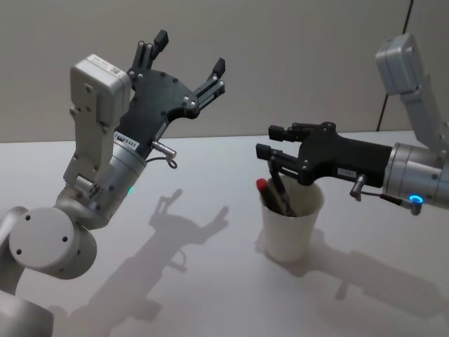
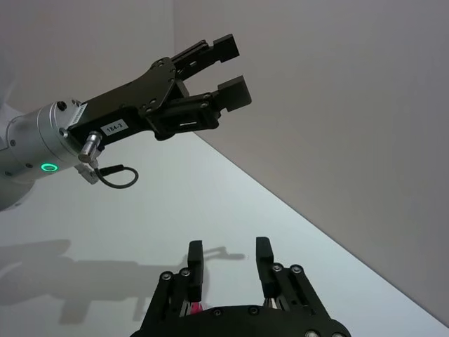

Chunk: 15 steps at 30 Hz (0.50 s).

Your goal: Place the pen into the pen holder.

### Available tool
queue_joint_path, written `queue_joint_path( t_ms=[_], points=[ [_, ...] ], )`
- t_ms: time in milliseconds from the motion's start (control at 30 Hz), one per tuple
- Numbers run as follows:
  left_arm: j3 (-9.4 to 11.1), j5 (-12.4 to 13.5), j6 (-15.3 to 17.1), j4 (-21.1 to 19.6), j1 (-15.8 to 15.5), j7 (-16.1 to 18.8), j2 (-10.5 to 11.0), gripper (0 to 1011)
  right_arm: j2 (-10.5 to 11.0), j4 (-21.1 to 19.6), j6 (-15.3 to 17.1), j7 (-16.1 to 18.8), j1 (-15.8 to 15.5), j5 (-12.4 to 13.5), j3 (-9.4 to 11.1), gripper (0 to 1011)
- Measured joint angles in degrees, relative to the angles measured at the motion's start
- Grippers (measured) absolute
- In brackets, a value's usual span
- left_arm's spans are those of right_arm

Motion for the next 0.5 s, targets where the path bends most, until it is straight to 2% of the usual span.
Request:
queue_joint_path(
  t_ms=[33, 100, 167, 200, 333, 433, 500],
  points=[
    [0.0, 0.0, 0.0, 0.0, 0.0, 0.0, 0.0, 1001, 0.0, 0.0, 0.0, 0.0, 0.0, 0.0, 0.0, 463],
    [0.0, 0.0, 0.0, 0.0, 0.0, 0.0, 0.0, 1001, 0.0, 0.0, 0.0, 0.0, 0.0, 0.0, 0.0, 484],
    [0.0, 0.0, 0.0, 0.0, 0.0, 0.0, 0.0, 1001, 0.0, 0.0, 0.0, -0.1, 0.0, 0.0, 0.0, 583],
    [0.0, 0.0, 0.0, 0.0, 0.0, 0.0, 0.0, 1001, 0.0, 0.0, 0.0, -0.1, 0.0, 0.0, 0.0, 583],
    [0.0, 0.0, 0.0, 0.0, 0.0, 0.0, 0.0, 1001, 0.0, 0.1, 0.0, -0.1, 0.0, 0.0, -0.1, 696],
    [0.0, 0.0, 0.0, 0.0, 0.0, 0.0, 0.0, 1001, 0.1, 0.1, 0.0, -0.1, -0.1, 0.0, -0.1, 820],
    [0.0, 0.0, 0.0, 0.0, 0.0, 0.0, 0.0, 1001, 0.1, 0.1, 0.0, -0.1, -0.1, 0.0, -0.1, 858]
  ],
)
